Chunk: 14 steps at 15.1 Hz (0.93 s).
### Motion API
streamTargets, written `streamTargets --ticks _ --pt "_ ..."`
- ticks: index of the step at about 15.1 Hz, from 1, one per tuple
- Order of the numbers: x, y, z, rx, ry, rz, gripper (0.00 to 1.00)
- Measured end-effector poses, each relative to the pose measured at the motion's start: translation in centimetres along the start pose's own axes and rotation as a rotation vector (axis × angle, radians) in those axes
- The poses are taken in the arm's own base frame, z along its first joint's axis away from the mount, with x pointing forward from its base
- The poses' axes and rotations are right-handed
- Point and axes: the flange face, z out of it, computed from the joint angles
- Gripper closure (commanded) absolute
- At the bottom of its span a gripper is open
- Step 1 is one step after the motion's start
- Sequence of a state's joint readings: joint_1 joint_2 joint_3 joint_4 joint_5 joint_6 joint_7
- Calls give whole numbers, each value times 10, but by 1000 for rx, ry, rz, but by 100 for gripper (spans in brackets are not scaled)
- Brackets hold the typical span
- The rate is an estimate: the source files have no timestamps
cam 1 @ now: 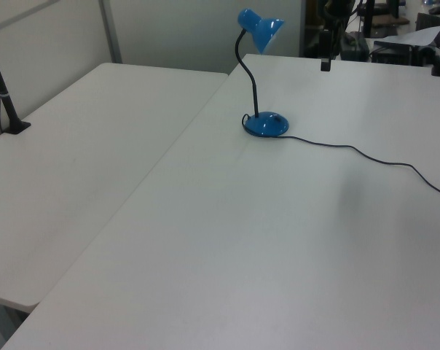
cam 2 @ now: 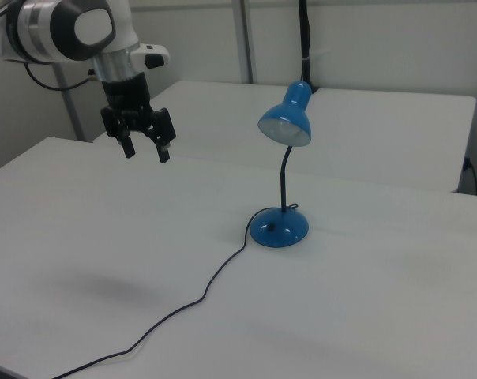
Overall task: Turn on the lamp
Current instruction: 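Move the gripper toward the blue lamp base and lower it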
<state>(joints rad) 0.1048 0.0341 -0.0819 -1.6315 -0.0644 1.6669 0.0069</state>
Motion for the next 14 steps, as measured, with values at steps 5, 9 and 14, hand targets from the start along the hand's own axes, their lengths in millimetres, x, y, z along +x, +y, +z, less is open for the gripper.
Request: streamTargets --ticks 5,9,14 --pt "0 1 0 0 -1 -34 100" --pt "1 9 0 0 4 -22 100" --pt "20 53 22 -7 56 55 100"
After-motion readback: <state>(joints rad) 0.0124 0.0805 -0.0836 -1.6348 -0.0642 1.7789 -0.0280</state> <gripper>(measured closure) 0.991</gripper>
